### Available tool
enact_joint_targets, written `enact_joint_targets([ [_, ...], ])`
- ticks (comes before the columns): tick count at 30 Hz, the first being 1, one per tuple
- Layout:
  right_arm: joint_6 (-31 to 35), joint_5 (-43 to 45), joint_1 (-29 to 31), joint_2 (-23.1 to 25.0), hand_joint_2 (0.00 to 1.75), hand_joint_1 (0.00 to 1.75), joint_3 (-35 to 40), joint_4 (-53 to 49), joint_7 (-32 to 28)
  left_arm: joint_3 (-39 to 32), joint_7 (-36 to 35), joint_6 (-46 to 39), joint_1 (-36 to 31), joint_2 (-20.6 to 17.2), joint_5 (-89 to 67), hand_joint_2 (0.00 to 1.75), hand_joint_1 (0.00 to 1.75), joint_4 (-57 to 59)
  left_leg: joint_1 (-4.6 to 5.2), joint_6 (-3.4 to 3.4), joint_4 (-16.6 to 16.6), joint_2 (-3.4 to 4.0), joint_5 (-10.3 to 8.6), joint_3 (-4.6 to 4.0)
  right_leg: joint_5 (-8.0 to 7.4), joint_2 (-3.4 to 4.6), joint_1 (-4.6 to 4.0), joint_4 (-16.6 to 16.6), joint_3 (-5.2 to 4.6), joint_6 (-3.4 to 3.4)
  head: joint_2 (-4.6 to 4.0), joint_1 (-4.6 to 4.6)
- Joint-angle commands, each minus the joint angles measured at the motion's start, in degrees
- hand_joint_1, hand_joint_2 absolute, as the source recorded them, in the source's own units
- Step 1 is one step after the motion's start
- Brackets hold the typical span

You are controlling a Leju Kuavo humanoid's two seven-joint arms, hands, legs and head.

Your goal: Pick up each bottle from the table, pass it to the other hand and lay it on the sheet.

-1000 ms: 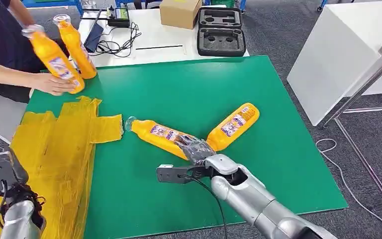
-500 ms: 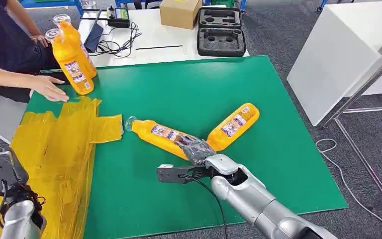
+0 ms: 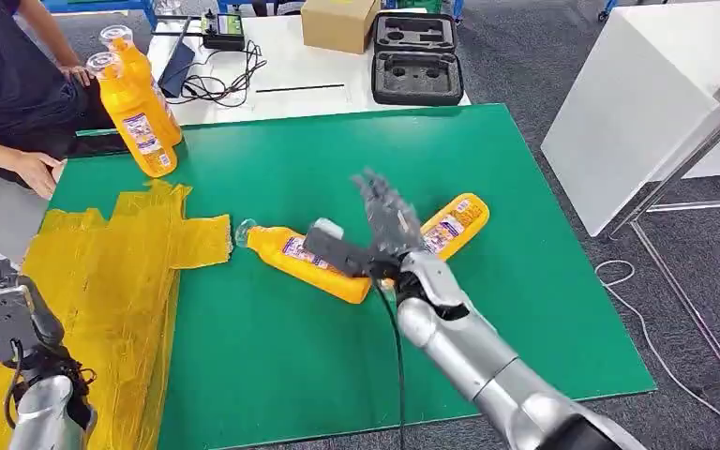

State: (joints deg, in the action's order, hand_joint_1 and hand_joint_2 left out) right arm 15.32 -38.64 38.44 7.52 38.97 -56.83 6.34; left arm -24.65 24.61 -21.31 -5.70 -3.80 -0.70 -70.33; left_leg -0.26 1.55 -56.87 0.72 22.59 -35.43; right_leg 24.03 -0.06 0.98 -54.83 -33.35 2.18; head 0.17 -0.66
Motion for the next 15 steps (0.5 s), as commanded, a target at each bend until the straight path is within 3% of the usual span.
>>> enact_joint_targets([
  [1,1.1,1.5,2.9,1.8,1.75,0.0,-5.9,5.6,-2.0,4.1,-0.1,-0.6,-3.5,0.8,0.5,0.0,0.0,4.6,-0.03,-0.05,0.0,-0.21,0.04,0.19,0.09,-0.18,-0.03,0.0,0.26,-0.09,0.0,-0.04],
  [15,1.6,1.8,2.0,1.6,1.75,0.0,-6.4,5.1,-1.9,5.0,-0.1,-0.5,-4.5,1.0,0.3,0.0,0.0,5.3,-0.02,-0.06,0.0,-0.21,0.05,0.13,0.1,-0.17,-0.02,0.0,0.19,-0.09,0.0,-0.04],
])
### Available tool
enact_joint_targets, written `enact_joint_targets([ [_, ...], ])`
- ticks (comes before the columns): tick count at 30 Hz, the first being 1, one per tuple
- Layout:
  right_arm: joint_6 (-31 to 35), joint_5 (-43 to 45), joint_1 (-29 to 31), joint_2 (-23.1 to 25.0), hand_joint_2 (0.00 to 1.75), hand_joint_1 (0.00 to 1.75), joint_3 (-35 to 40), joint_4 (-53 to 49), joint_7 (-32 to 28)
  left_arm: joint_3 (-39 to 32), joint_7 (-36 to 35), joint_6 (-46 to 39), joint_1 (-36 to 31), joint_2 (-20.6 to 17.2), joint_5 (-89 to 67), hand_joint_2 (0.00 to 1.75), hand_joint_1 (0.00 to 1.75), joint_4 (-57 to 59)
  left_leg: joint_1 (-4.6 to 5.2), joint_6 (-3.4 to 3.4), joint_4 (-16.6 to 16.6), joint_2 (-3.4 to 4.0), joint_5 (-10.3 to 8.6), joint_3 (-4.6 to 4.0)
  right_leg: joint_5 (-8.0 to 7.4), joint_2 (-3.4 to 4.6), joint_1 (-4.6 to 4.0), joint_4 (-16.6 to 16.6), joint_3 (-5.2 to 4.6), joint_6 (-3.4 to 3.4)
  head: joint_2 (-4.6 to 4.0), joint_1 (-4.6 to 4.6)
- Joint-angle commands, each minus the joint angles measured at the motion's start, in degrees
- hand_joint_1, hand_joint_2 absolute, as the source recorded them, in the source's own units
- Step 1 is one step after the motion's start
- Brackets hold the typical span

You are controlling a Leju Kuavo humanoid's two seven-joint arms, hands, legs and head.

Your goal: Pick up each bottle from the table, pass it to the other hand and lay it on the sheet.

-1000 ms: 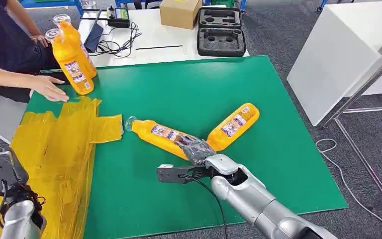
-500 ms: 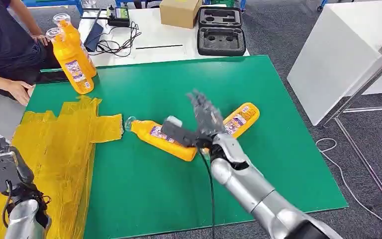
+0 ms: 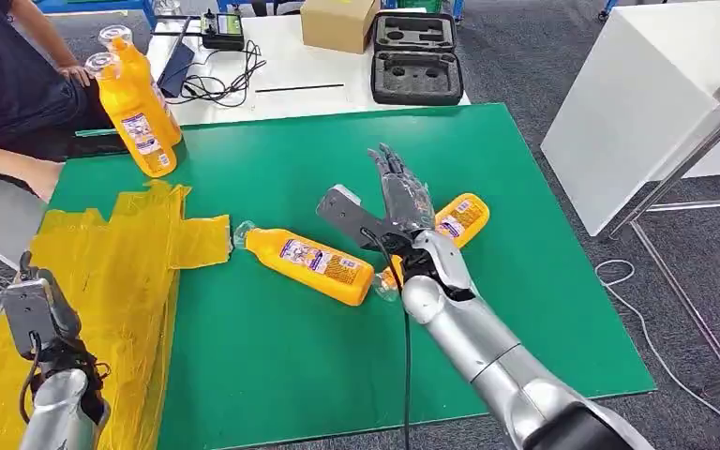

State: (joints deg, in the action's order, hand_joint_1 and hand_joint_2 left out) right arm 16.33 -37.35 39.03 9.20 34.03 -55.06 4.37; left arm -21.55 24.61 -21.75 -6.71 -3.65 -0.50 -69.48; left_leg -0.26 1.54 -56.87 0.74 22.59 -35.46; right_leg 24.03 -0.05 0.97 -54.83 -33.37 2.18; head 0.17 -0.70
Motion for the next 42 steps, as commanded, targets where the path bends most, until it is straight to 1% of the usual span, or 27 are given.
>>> enact_joint_targets([
  [1,0.6,0.2,0.7,-0.3,1.75,0.0,-1.6,2.6,0.3,2.1,0.1,-0.3,-4.0,0.7,0.1,0.0,0.0,5.1,-0.03,-0.05,0.0,-0.24,0.03,0.13,0.08,-0.2,-0.03,0.0,0.19,-0.09,0.0,0.02],
  [6,0.5,-0.1,-1.0,-1.4,1.75,0.0,-2.4,0.8,1.0,3.8,0.1,0.5,-5.9,0.2,0.0,0.0,0.0,7.5,-0.04,-0.06,0.0,-0.27,0.04,0.16,0.09,-0.22,-0.04,0.0,0.25,-0.08,0.0,0.02],
  [9,-2.6,1.3,-1.2,-1.4,1.75,0.0,-3.4,2.1,2.0,5.4,0.5,0.7,-8.3,-0.1,-0.2,0.0,0.0,10.3,-0.02,-0.04,0.0,-0.3,0.0,0.1,0.07,-0.26,-0.02,0.0,0.18,-0.07,0.0,0.0],
  [10,-7.0,3.0,-0.5,-0.9,1.75,0.0,-3.5,4.7,4.2,6.9,0.4,1.4,-10.4,-0.1,-0.4,0.0,0.0,12.0,-0.03,-0.07,0.0,-0.38,0.03,0.17,0.13,-0.33,-0.02,0.0,0.26,-0.11,0.0,0.0],
  [13,-10.8,5.6,2.3,0.9,1.75,0.0,-4.3,12.1,5.3,10.4,-0.4,1.1,-14.8,-0.3,-1.0,0.0,0.0,16.1,-0.01,-0.05,0.0,-0.36,-0.04,0.07,0.07,-0.31,-0.01,0.0,0.16,-0.07,0.0,0.0],
  [15,-11.5,6.0,3.4,1.6,1.75,0.0,-4.5,14.8,5.4,11.6,-0.6,1.0,-16.5,0.1,-1.0,0.0,0.0,17.3,-0.05,-0.09,-0.1,-0.48,0.01,0.16,0.14,-0.41,-0.05,-0.1,0.27,-0.14,0.0,0.0],
  [17,-12.3,5.9,5.1,2.5,1.75,0.0,-4.0,18.2,6.1,12.5,-0.7,1.0,-17.3,0.4,-0.9,0.0,0.0,17.3,-0.01,-0.01,0.0,-0.3,-0.05,0.06,0.04,-0.24,-0.01,-0.1,0.16,-0.06,0.0,0.0],
  [20,-12.6,6.4,7.0,4.0,1.75,0.0,-3.8,22.5,7.2,13.6,-1.2,0.9,-18.3,0.4,-0.9,0.0,0.0,17.2,-0.02,-0.05,-0.1,-0.22,-0.01,0.1,0.04,-0.13,-0.02,-0.1,0.19,-0.05,0.0,0.0],
  [25,-12.7,6.5,8.4,4.5,1.75,0.0,-3.7,26.4,7.6,14.2,-1.6,0.9,-19.4,0.3,-0.6,0.0,0.0,18.6,-0.02,-0.05,0.0,-0.19,-0.05,0.1,0.01,-0.15,-0.02,-0.1,0.17,-0.01,0.0,0.0],
  [26,-12.6,6.4,8.8,4.6,1.75,0.0,-3.7,27.1,7.6,14.2,-1.5,0.9,-19.8,0.3,-0.4,0.0,0.0,19.2,-0.03,-0.06,-0.1,-0.28,0.0,0.17,0.07,-0.21,-0.03,-0.1,0.26,-0.04,0.0,0.0],
  [28,-12.6,6.3,9.6,4.7,1.75,0.0,-3.7,28.4,7.7,14.4,-1.1,1.0,-20.1,0.0,0.0,0.0,0.0,19.8,-0.01,-0.04,0.0,-0.12,-0.04,0.07,-0.01,-0.08,-0.01,-0.1,0.13,0.0,0.0,-0.02],
  [34,-12.1,6.1,10.2,4.2,1.75,0.0,-3.8,30.5,7.8,15.5,-0.5,1.5,-19.1,0.7,0.4,0.0,0.0,19.3,0.01,-0.04,0.0,-0.17,-0.05,0.08,0.01,-0.13,0.01,-0.1,0.13,0.0,0.0,-0.02],
  [35,-12.2,6.3,10.4,4.1,1.75,0.0,-3.9,31.0,7.5,15.9,-0.3,1.4,-19.3,0.7,0.4,0.0,0.0,19.7,-0.01,-0.07,-0.1,-0.24,0.01,0.18,0.07,-0.17,-0.01,-0.1,0.25,-0.05,0.0,0.02],
  [37,-12.3,6.3,10.5,4.1,1.75,0.0,-3.9,31.0,7.5,15.9,-0.3,1.4,-19.5,0.7,0.4,0.0,0.0,19.7,0.01,-0.03,0.0,-0.15,-0.07,0.05,-0.02,-0.12,0.01,0.0,0.1,0.02,0.0,0.0],
  [39,-12.8,6.6,11.4,4.7,1.75,0.0,-3.8,32.0,7.0,16.0,0.1,1.0,-20.5,0.2,0.8,0.0,0.0,21.1,-0.05,-0.08,-0.1,-0.23,0.05,0.16,0.09,-0.16,-0.05,-0.1,0.25,-0.06,0.0,0.02],
  [42,-11.9,6.9,11.7,5.5,1.75,0.0,-3.9,31.6,5.8,15.1,0.8,-0.5,-20.7,-0.6,0.9,0.0,0.0,20.9,-0.02,-0.06,-0.1,-0.16,-0.04,0.03,0.01,-0.12,-0.02,-0.1,0.09,-0.02,0.0,0.0],
])
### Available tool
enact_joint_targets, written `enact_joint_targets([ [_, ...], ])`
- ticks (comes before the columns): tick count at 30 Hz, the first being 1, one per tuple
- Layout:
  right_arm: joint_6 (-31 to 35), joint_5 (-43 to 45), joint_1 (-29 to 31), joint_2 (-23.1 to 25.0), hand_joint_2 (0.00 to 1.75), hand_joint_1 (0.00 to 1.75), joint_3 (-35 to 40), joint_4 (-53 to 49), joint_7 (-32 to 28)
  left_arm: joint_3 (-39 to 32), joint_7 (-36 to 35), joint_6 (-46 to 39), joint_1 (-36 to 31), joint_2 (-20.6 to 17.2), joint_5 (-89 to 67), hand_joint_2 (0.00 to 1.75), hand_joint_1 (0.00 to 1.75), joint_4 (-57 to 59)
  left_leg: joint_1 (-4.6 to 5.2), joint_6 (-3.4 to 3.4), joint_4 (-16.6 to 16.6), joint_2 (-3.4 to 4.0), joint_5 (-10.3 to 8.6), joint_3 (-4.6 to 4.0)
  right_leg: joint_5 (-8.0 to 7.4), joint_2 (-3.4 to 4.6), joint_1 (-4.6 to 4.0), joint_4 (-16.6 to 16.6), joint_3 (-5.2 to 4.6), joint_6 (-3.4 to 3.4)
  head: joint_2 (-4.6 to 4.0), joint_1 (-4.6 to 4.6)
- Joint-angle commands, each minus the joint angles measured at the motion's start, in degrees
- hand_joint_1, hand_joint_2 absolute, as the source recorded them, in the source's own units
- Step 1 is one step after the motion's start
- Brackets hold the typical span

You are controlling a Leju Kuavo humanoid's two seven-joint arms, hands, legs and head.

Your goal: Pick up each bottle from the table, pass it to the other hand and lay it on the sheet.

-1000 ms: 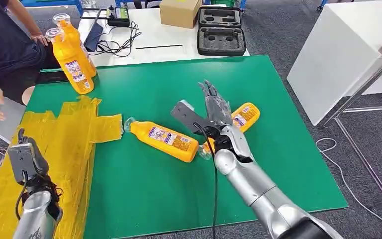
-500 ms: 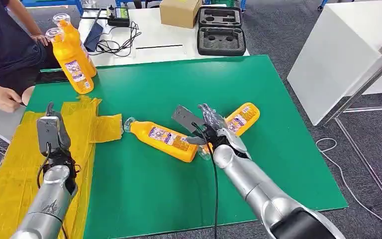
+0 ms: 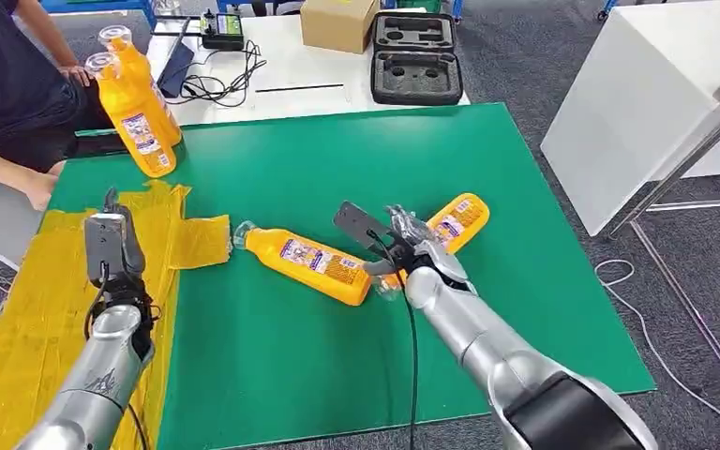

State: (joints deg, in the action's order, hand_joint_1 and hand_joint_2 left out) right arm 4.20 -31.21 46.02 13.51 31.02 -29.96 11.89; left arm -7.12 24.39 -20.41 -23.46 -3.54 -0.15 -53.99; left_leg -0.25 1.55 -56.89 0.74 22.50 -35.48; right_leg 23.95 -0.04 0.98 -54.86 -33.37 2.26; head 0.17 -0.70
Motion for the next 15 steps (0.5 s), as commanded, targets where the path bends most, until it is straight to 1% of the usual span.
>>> enact_joint_targets([
  [1,1.7,1.2,4.6,1.5,1.75,0.0,-1.3,5.8,-2.8,0.0,1.4,-2.8,-3.9,-1.3,0.7,0.0,0.0,5.0,-0.02,-0.05,0.0,-0.11,0.03,0.03,0.05,-0.08,-0.02,0.0,0.05,-0.07,0.0,0.02],
  [3,3.3,2.0,4.8,2.3,1.75,0.0,-1.9,4.7,-4.7,-1.5,1.7,-3.6,-3.5,-2.8,1.2,0.0,0.0,4.3,-0.03,-0.06,-0.1,-0.01,0.07,0.05,0.06,0.03,-0.03,-0.1,0.05,-0.09,0.0,0.02],
  [7,2.6,2.9,5.8,4.0,1.75,0.0,-0.8,4.2,-6.3,-4.0,2.6,-3.8,-2.9,-4.9,2.5,0.0,0.0,3.2,-0.08,-0.15,-0.2,0.13,0.25,0.18,0.18,0.21,-0.08,-0.3,0.1,-0.2,0.0,0.0],
  [8,2.7,3.2,5.9,4.3,1.75,0.0,-0.7,4.2,-6.7,-4.2,2.8,-3.8,-2.7,-4.9,2.5,0.0,0.0,2.7,-0.05,-0.08,-0.1,0.1,0.09,0.03,0.05,0.14,-0.06,-0.2,-0.04,-0.11,0.0,0.02],
  [11,2.7,4.1,6.4,5.4,1.75,0.0,-0.3,4.2,-7.3,-4.2,2.7,-4.2,-2.2,-4.6,2.0,0.0,0.0,1.2,-0.07,-0.13,-0.2,0.0,0.17,0.14,0.18,0.06,-0.07,-0.3,0.03,-0.18,0.0,0.0],
  [12,2.7,4.2,6.5,5.5,1.75,0.0,-0.3,4.2,-7.3,-4.2,2.7,-4.3,-2.3,-4.5,1.9,0.0,0.0,1.2,-0.03,-0.07,0.0,0.0,0.03,0.01,0.06,0.02,-0.04,-0.2,-0.08,-0.09,0.0,0.0],
  [15,2.7,4.2,6.6,5.6,1.75,0.0,-0.2,4.2,-7.3,-4.1,2.6,-4.4,-2.3,-4.3,1.8,0.0,0.0,1.2,-0.12,-0.19,-0.3,-0.05,0.25,0.23,0.27,0.04,-0.12,-0.4,0.13,-0.25,0.0,0.02],
])
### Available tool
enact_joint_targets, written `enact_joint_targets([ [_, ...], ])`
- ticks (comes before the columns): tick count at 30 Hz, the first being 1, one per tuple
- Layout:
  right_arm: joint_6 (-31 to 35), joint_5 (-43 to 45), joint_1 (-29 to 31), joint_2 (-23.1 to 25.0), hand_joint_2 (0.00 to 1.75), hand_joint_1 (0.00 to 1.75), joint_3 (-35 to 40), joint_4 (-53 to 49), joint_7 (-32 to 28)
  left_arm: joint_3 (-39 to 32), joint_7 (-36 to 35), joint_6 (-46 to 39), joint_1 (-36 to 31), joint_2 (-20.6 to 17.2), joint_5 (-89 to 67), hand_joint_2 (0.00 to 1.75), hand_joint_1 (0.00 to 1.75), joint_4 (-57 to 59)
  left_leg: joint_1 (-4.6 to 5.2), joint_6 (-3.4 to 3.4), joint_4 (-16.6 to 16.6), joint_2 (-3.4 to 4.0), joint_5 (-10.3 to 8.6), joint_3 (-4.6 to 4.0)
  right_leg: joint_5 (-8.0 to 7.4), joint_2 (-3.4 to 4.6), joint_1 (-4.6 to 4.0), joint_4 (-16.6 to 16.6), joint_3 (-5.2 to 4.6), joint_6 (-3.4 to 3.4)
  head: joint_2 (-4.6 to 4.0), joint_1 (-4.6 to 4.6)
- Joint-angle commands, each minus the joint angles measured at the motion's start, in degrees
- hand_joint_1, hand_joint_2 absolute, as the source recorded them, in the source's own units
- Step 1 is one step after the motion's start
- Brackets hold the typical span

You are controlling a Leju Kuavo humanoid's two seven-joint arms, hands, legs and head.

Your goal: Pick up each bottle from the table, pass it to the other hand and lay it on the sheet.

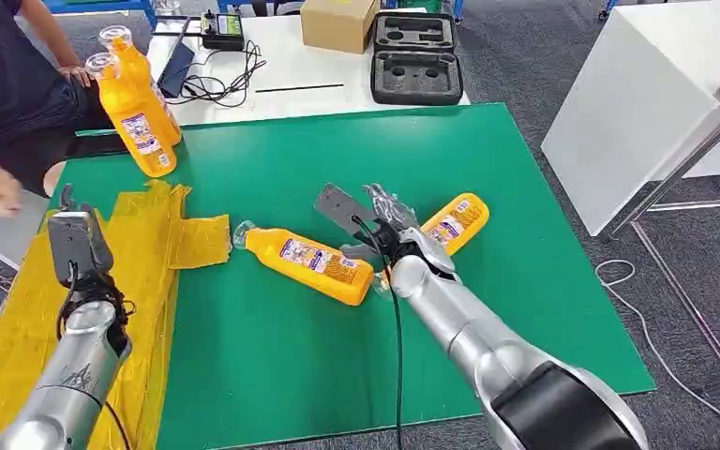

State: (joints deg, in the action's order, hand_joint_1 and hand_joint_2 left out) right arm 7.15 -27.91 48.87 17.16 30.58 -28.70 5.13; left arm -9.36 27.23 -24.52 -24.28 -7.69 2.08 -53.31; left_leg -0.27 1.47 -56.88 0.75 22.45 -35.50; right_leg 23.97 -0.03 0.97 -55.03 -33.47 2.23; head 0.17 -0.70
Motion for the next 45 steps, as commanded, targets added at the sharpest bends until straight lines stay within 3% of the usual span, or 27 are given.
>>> enact_joint_targets([
  [1,-0.3,1.0,3.8,1.9,1.75,0.0,0.2,3.0,-0.5,-1.9,-0.2,-0.4,-1.5,-0.1,-0.5,0.0,0.0,0.5,-0.12,-0.14,-0.3,-0.13,0.32,0.28,0.29,-0.03,-0.11,-0.3,0.3,-0.24,0.0,0.0],
  [10,-2.2,2.6,4.9,2.8,1.75,0.0,1.2,4.3,0.2,-1.2,-0.6,0.1,-2.4,0.1,-0.7,0.0,0.0,1.3,-0.07,-0.1,-0.2,-0.13,0.18,0.15,0.18,-0.04,-0.06,-0.1,0.21,-0.15,0.0,0.02],
  [21,-3.8,10.7,3.9,2.8,1.75,0.0,11.8,9.5,7.4,2.7,-1.8,0.0,-7.4,1.9,-2.0,0.0,0.0,4.0,-0.05,-0.06,-0.1,-0.28,0.05,0.08,0.11,-0.23,-0.05,0.0,0.14,-0.09,0.0,0.0],
  [34,-3.5,9.6,4.1,2.8,1.75,0.0,13.6,9.8,8.2,2.9,-1.8,0.1,-6.3,2.5,-1.8,0.0,0.0,3.2,-0.03,-0.09,-0.1,-0.23,0.09,0.13,0.14,-0.17,-0.03,-0.1,0.17,-0.11,0.0,0.02],
  [36,-4.7,7.6,2.9,2.8,1.75,0.0,16.5,10.2,11.0,2.7,-2.7,0.3,-5.6,2.9,-2.3,0.0,0.0,1.7,-0.04,-0.09,-0.1,-0.22,0.08,0.11,0.13,-0.17,-0.04,-0.1,0.14,-0.11,0.0,0.02],
  [45,-6.7,6.2,1.8,2.8,1.75,0.0,18.6,11.8,13.3,3.1,-3.1,0.7,-5.5,4.1,-3.0,0.0,0.0,1.3,-0.06,-0.08,-0.1,-0.26,0.11,0.15,0.16,-0.2,-0.06,0.0,0.21,-0.11,0.0,0.0],
])
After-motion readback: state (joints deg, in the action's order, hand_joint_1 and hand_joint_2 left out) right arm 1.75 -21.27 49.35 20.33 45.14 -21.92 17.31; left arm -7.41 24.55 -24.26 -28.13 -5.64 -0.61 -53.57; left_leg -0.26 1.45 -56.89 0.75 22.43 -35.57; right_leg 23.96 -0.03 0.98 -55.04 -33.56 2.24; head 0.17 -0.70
